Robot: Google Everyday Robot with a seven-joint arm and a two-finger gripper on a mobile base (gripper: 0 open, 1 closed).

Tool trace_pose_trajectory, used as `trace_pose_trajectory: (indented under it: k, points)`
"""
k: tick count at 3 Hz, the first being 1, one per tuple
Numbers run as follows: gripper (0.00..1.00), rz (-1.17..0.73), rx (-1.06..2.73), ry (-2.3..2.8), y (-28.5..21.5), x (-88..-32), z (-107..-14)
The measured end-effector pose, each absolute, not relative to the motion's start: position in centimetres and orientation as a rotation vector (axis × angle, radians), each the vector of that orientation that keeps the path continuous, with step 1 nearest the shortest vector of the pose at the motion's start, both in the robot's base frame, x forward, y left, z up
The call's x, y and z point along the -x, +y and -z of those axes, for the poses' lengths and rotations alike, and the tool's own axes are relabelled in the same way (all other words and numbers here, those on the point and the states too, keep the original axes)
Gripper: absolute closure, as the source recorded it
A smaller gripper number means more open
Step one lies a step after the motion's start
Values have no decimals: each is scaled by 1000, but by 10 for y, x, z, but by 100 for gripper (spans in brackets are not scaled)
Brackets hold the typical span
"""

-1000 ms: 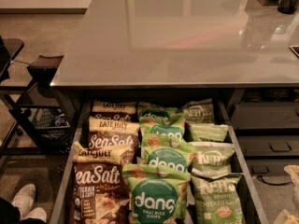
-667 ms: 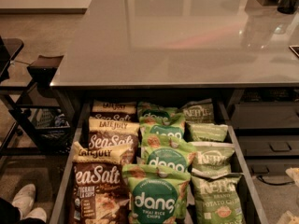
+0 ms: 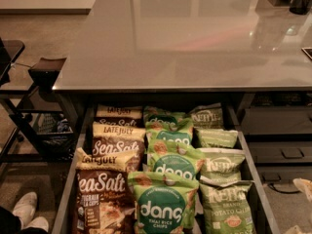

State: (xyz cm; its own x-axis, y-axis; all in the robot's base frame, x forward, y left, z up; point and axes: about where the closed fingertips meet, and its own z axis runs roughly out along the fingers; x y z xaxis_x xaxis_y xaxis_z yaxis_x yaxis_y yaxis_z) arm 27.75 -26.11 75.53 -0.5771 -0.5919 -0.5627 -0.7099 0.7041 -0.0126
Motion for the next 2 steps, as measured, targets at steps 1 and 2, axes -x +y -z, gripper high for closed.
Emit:
trace_pose_trajectory:
  k: [1, 2]
  points:
    - [3, -348, 917, 2267, -239, -285, -761]
    - [21, -391, 890, 2191, -211, -288, -759]
